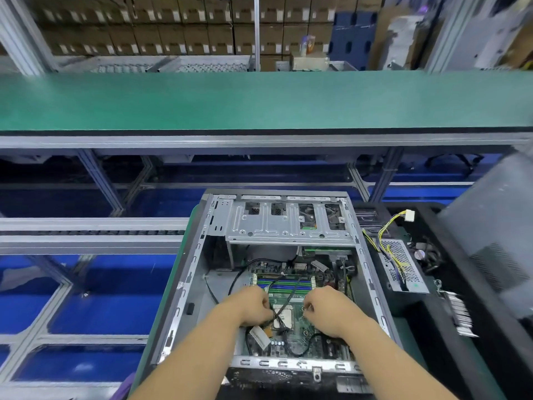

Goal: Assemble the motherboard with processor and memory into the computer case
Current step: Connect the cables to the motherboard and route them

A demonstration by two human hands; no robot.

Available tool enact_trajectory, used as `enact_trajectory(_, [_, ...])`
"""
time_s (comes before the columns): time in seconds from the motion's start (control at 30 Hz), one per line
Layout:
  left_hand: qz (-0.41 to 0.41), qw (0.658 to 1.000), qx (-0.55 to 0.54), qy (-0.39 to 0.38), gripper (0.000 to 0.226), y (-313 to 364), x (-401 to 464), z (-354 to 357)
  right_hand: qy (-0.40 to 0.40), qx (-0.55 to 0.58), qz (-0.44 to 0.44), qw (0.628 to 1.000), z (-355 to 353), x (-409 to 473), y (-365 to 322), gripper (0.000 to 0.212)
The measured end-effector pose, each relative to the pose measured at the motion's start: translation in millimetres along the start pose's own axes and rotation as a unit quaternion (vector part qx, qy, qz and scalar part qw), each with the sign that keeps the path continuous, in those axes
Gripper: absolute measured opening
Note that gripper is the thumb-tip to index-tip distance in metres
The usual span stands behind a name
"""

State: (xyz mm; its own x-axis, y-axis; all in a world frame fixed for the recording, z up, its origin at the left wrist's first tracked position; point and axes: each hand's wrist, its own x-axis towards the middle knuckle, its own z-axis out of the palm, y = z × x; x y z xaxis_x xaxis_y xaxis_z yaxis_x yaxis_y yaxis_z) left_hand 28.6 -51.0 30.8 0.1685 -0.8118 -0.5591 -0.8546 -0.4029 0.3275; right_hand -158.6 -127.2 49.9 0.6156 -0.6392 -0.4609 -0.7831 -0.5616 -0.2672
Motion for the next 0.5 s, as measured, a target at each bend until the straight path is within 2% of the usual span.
enact_trajectory(0.1, [-0.023,0.998,0.034,0.054,0.03,5.2,5.7,4.2,0.0,-0.01,-0.012,1.0,3.4,0.9,-7.7,0.025])
enact_trajectory(0.2, [-0.033,0.993,0.043,0.104,0.03,8.0,11.8,5.4,-0.024,-0.031,-0.014,0.999,5.7,0.3,-9.8,0.023])
enact_trajectory(0.3, [-0.031,0.997,-0.016,0.067,0.033,5.9,17.2,7.9,-0.08,-0.078,-0.044,0.993,7.1,-2.9,-9.1,0.038])
enact_trajectory(0.37, [-0.042,0.997,-0.03,0.063,0.041,6.1,19.1,9.3,-0.126,-0.068,-0.073,0.987,6.6,-4.5,-11.0,0.046])
enact_trajectory(0.5, [-0.066,0.994,-0.025,0.086,0.05,7.5,21.2,9.0,-0.157,0.013,-0.123,0.98,3.2,-4.8,-14.5,0.038])
